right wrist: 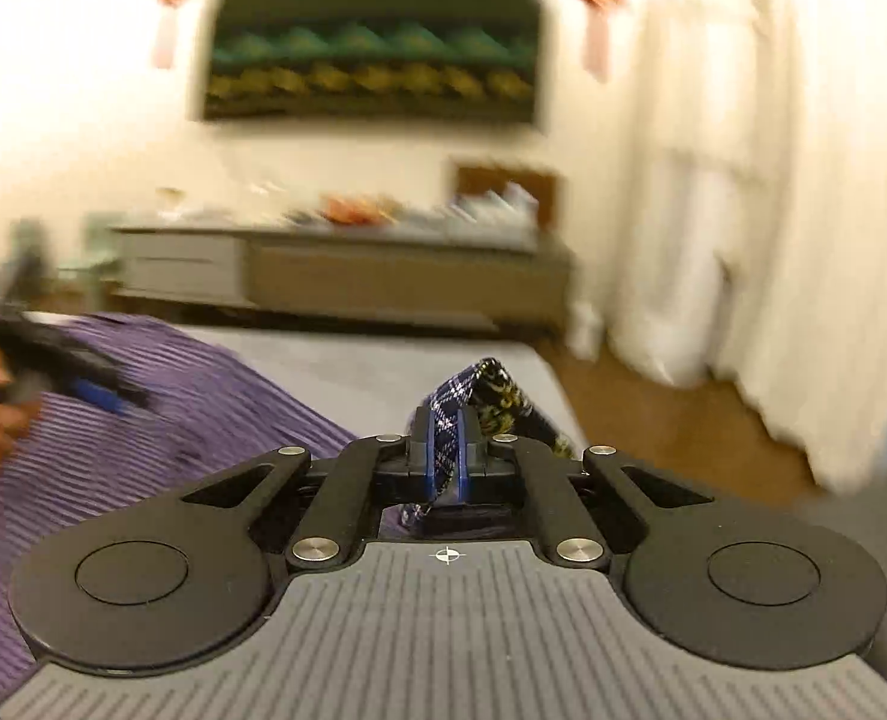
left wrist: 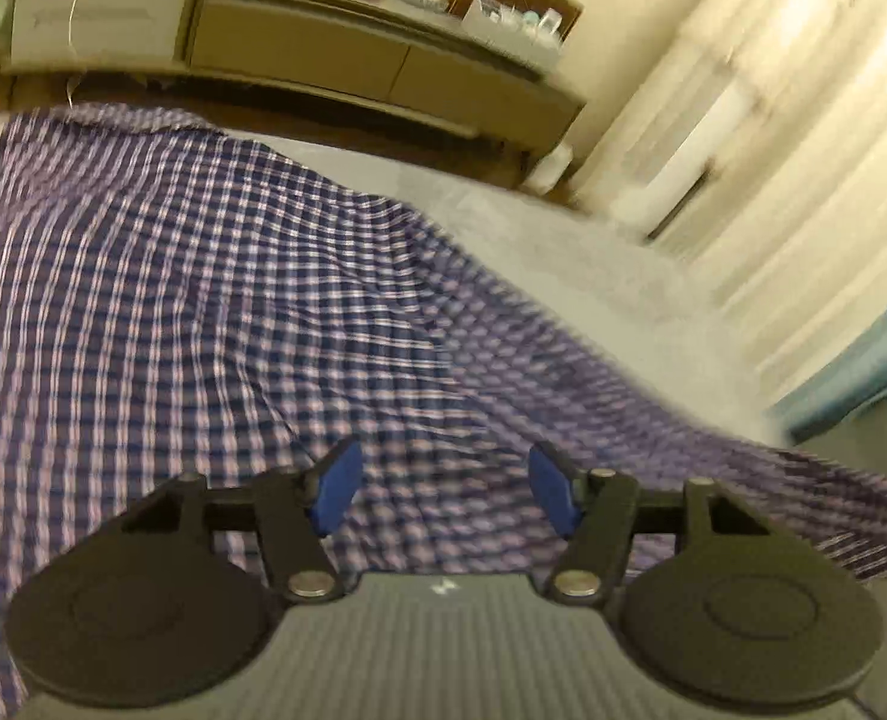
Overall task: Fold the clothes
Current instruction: 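Grasp the shirt fabric with the right gripper and lift it toward the left gripper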
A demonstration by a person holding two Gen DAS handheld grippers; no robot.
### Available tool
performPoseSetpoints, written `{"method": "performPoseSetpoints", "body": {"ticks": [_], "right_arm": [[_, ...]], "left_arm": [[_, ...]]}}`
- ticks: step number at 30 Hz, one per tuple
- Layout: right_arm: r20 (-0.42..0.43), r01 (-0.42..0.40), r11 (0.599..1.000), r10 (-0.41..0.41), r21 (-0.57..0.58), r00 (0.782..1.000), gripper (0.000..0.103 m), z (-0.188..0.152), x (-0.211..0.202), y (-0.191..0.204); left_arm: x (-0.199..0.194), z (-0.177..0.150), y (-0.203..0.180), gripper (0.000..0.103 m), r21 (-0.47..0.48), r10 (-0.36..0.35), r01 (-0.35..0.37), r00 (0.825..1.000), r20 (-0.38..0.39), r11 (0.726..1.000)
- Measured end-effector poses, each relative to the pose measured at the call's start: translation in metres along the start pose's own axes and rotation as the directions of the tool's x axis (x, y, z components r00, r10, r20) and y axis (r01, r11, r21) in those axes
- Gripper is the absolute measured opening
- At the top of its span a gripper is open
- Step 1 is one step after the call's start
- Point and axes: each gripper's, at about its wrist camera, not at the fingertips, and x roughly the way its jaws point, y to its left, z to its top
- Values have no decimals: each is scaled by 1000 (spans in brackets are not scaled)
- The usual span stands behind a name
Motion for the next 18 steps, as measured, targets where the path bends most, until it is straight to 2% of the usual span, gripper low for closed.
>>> {"method": "performPoseSetpoints", "body": {"ticks": [1,3,5,7,8,11,14,15,16,17,18], "right_arm": [[18,-34,999,35,-29,999,4,7,-3,21],[33,-102,992,104,-71,994,4,15,-3,60],[9,-163,982,165,-91,986,4,9,9,97],[-34,-211,973,209,-97,977,4,-4,26,131],[-57,-233,969,229,-87,972,4,-12,33,145],[-98,-253,965,245,-76,965,4,-35,40,177],[-124,-253,965,244,-67,962,4,-48,41,193],[-129,-255,965,246,-62,961,4,-51,40,196],[-134,-259,964,250,-56,959,4,-53,40,198],[-138,-262,964,253,-50,958,4,-55,39,200],[-141,-265,963,257,-41,956,4,-56,39,201]], "left_arm": [[-16,-6,2,63,-32,-77,77,997,10,996],[-45,-24,4,68,-88,-230,232,973,29,969],[-61,-40,3,84,-117,-332,334,943,35,935],[-67,-55,1,95,-125,-397,398,917,32,909],[-70,-63,0,96,-129,-429,429,903,30,894],[-57,-76,2,96,-147,-442,437,897,-7,887],[-42,-86,3,96,-153,-474,463,880,-43,873],[-40,-87,0,95,-137,-473,463,879,-53,876],[-39,-87,-1,84,-119,-458,450,887,-58,885],[-38,-88,-3,62,-101,-438,431,897,-61,896],[-36,-87,-4,52,-95,-423,416,903,-68,904]]}}
